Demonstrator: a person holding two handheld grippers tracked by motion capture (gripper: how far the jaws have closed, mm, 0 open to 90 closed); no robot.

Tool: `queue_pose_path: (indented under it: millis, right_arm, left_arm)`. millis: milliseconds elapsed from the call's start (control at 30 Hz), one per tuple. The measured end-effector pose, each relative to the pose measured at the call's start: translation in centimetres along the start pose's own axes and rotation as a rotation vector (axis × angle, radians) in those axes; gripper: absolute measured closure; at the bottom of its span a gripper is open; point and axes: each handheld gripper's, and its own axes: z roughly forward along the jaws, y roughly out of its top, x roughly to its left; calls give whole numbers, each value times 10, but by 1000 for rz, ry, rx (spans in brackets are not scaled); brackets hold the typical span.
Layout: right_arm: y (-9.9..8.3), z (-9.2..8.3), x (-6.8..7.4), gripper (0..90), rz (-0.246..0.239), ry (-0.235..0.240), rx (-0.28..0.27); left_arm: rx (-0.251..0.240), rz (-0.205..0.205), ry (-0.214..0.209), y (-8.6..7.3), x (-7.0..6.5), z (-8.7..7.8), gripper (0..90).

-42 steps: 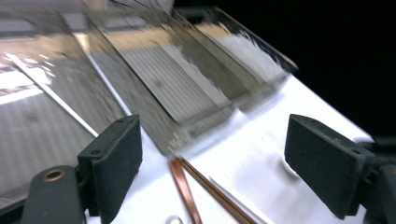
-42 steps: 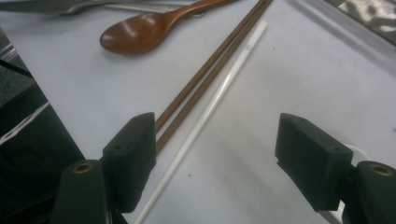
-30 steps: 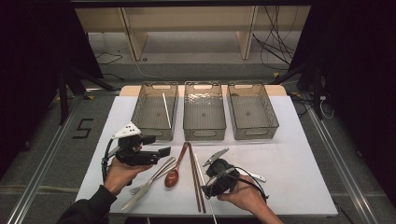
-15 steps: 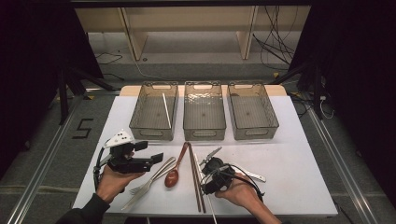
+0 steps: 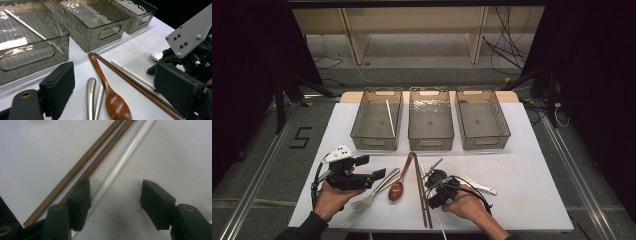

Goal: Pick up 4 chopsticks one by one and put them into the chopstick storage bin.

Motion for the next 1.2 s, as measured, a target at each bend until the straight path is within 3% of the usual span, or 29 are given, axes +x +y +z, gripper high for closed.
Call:
queue_pose_path:
  millis: [233, 500, 833, 1200]
  right_arm:
    - [1, -2, -5, 539, -12, -4, 31]
    - [-1, -5, -15, 687, 1, -9, 78]
    - [-3, -7, -22, 830, 18, -22, 98]
    - [-5, -7, -24, 853, 27, -15, 90]
  left_arm:
    - [12, 7, -4, -1, 0, 2, 167]
    - [11, 6, -6, -1, 1, 1, 168]
    - [13, 9, -9, -1, 0, 2, 168]
    - [21, 12, -10, -1, 1, 2, 168]
